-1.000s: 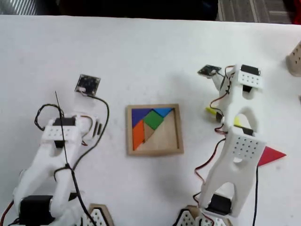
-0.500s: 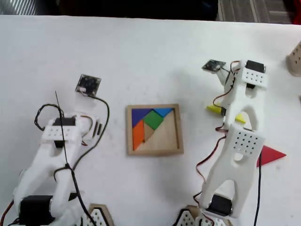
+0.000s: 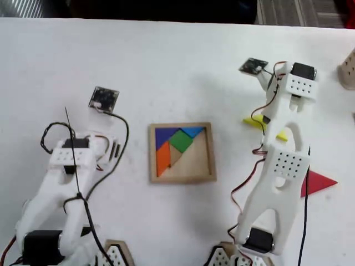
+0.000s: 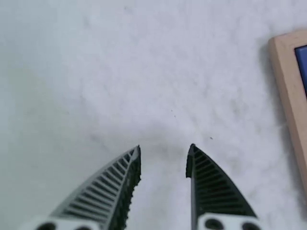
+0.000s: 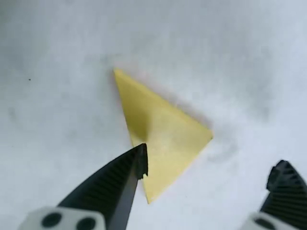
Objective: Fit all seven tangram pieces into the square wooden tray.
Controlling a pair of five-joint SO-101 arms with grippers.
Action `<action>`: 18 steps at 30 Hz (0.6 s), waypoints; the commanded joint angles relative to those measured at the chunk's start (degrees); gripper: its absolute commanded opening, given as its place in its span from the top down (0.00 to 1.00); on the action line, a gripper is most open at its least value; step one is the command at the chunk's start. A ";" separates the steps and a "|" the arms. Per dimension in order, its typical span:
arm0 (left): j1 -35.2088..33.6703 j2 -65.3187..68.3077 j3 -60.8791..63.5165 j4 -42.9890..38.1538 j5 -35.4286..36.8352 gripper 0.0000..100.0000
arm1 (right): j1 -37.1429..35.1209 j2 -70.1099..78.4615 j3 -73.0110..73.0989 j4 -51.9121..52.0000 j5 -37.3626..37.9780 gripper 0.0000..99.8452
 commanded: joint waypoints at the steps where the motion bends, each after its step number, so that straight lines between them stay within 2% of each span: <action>1: 0.84 -1.98 -0.35 -1.32 -0.53 0.83 | -1.10 -0.84 -2.46 0.57 2.11 0.61; 4: 0.84 -1.98 -0.35 -1.32 -0.53 0.83 | -1.27 -0.22 -1.32 0.57 2.81 0.61; 10: 0.84 -1.98 -0.35 -1.41 -0.53 0.83 | -1.10 0.84 3.69 0.57 9.93 0.61; 18: 0.84 -1.98 -0.44 -1.41 -0.53 0.83 | -0.84 2.15 4.22 0.57 10.20 0.61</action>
